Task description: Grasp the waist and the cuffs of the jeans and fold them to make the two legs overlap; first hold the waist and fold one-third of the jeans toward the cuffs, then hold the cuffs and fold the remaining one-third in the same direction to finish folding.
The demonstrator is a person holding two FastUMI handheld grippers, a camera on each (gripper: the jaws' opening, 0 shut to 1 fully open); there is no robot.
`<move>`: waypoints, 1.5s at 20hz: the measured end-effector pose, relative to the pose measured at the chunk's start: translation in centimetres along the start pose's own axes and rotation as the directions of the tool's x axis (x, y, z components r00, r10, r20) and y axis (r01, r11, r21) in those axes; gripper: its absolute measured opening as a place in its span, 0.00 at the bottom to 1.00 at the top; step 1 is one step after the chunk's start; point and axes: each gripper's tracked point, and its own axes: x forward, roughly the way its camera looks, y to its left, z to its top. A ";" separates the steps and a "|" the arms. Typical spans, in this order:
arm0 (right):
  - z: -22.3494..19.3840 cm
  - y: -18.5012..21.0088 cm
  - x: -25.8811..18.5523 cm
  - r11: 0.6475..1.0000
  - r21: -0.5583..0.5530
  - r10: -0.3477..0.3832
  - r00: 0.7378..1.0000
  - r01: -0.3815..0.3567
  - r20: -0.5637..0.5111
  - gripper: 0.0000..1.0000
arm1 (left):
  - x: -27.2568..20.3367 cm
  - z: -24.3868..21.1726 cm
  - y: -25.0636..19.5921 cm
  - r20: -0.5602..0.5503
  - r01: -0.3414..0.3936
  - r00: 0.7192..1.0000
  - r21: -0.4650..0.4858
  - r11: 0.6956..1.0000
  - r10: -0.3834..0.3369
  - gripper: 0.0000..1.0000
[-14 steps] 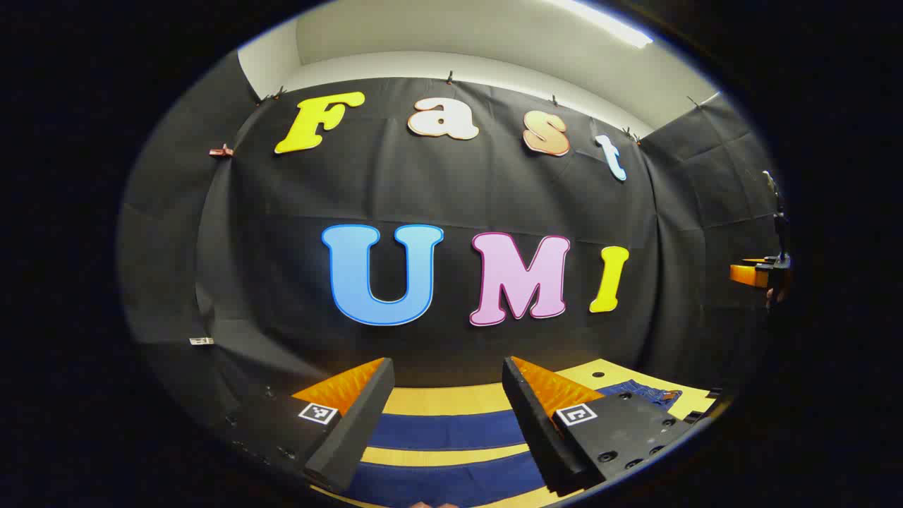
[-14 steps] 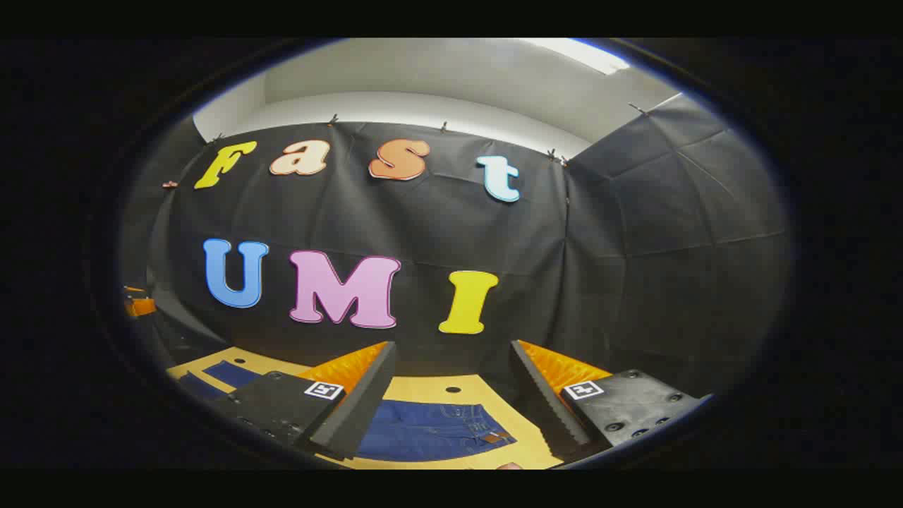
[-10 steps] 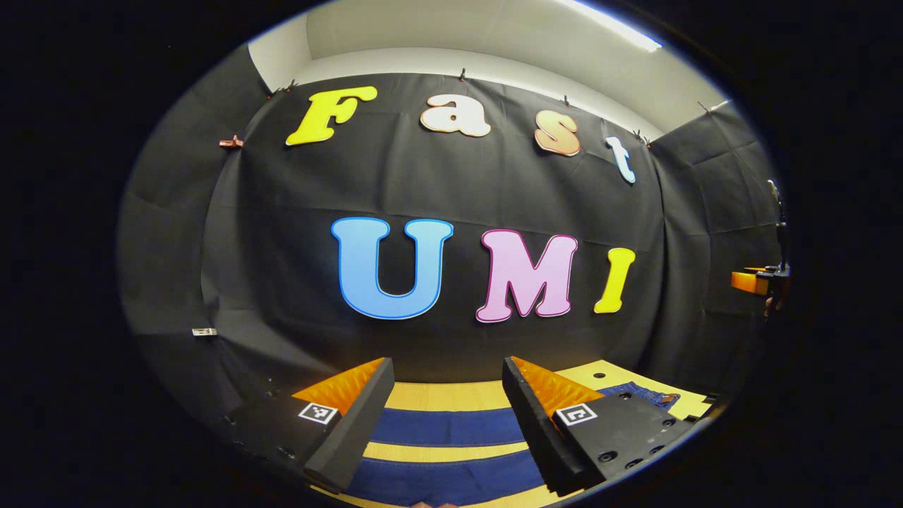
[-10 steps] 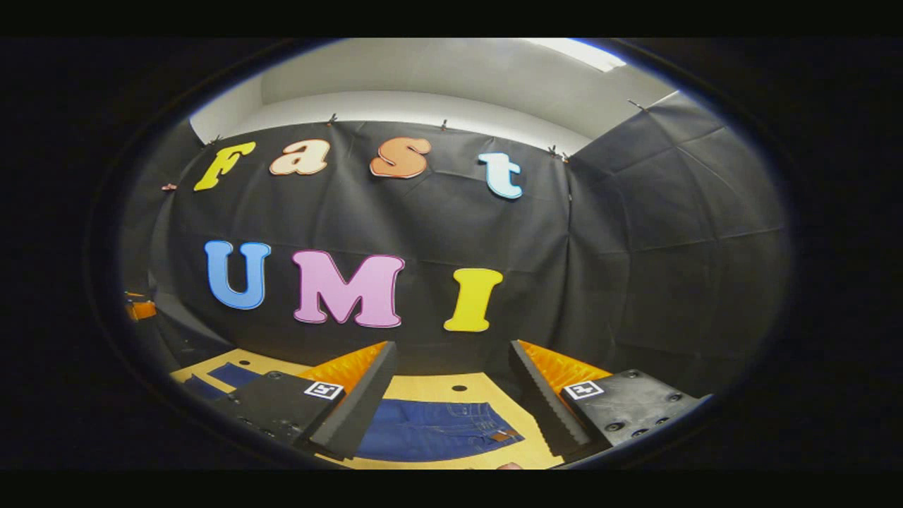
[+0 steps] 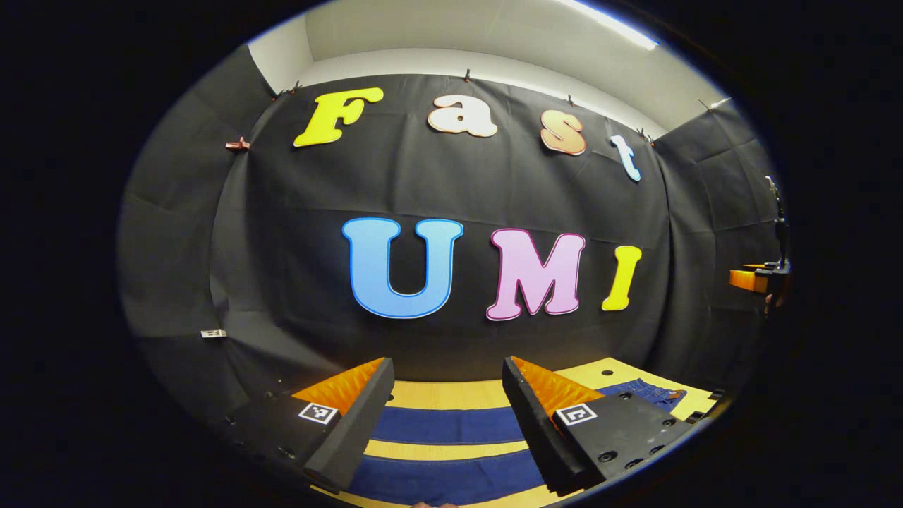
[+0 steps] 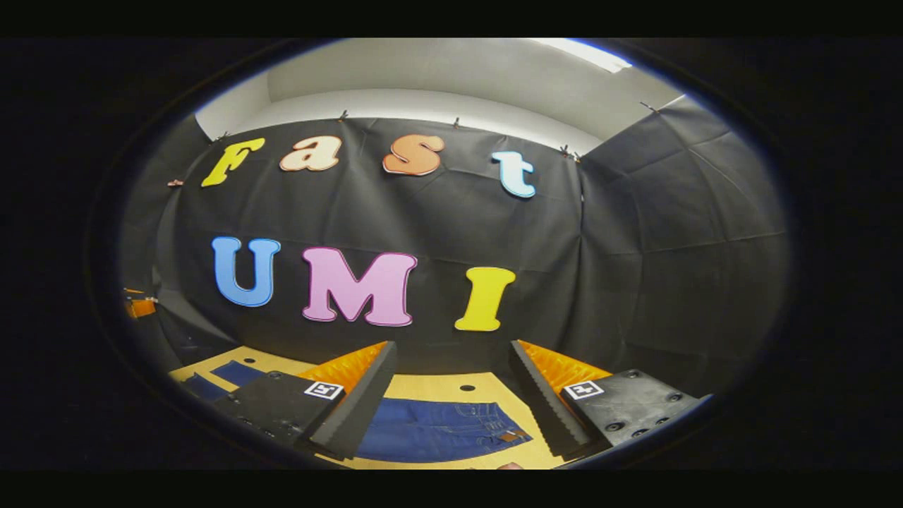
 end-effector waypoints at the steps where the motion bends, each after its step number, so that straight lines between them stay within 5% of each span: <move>1: -0.1 0.1 0.1 1.000 -0.010 0.001 1.000 -0.001 0.000 0.97 | 0.0 -0.3 0.5 -0.005 -0.007 1.000 -0.001 1.000 0.007 0.96; 4: -0.5 0.2 0.5 0.999 -0.035 0.008 1.000 -0.008 -0.012 0.97 | 0.0 -1.1 1.0 -0.026 0.010 1.000 -0.004 1.000 -0.010 0.96; 6: -0.9 0.3 1.0 0.997 -0.067 0.024 0.999 -0.025 -0.024 0.97 | -0.2 -2.4 0.5 -0.066 0.090 0.994 -0.031 0.995 -0.092 0.96; 13: -5.3 -0.1 4.4 0.985 -0.135 0.087 0.987 -0.106 -0.137 0.97 | 0.3 -9.1 3.4 -0.259 0.258 0.935 0.023 0.966 -0.243 0.96; 18: -11.0 1.8 6.3 0.933 -0.154 0.292 0.933 -0.326 -0.210 0.97 | -0.7 -16.3 2.8 -0.462 0.503 0.781 0.068 0.862 -0.420 0.97; 20: -14.2 1.6 7.6 0.919 -0.123 0.333 0.905 -0.375 -0.264 0.97 | -1.5 -20.3 2.5 -0.567 0.587 0.691 0.078 0.806 -0.449 0.97; 21: -16.0 1.5 8.2 0.912 -0.119 0.345 0.890 -0.393 -0.298 0.97 | -1.9 -23.2 2.8 -0.649 0.639 0.623 0.100 0.763 -0.437 0.96; 22: -19.6 1.4 9.2 0.887 -0.123 0.374 0.850 -0.444 -0.371 0.97 | -2.4 -26.3 4.3 -0.735 0.691 0.545 0.121 0.713 -0.404 0.98; 26: -29.6 1.5 9.9 0.785 -0.115 0.440 0.679 -0.608 -0.588 0.96 | -2.4 -32.1 7.3 -0.882 0.770 0.350 0.079 0.633 -0.315 0.97; 30: -38.4 0.0 8.0 0.646 -0.051 0.434 0.421 -0.762 -0.797 0.97 | -2.4 -35.7 9.7 -0.955 0.817 0.178 0.008 0.576 -0.239 0.97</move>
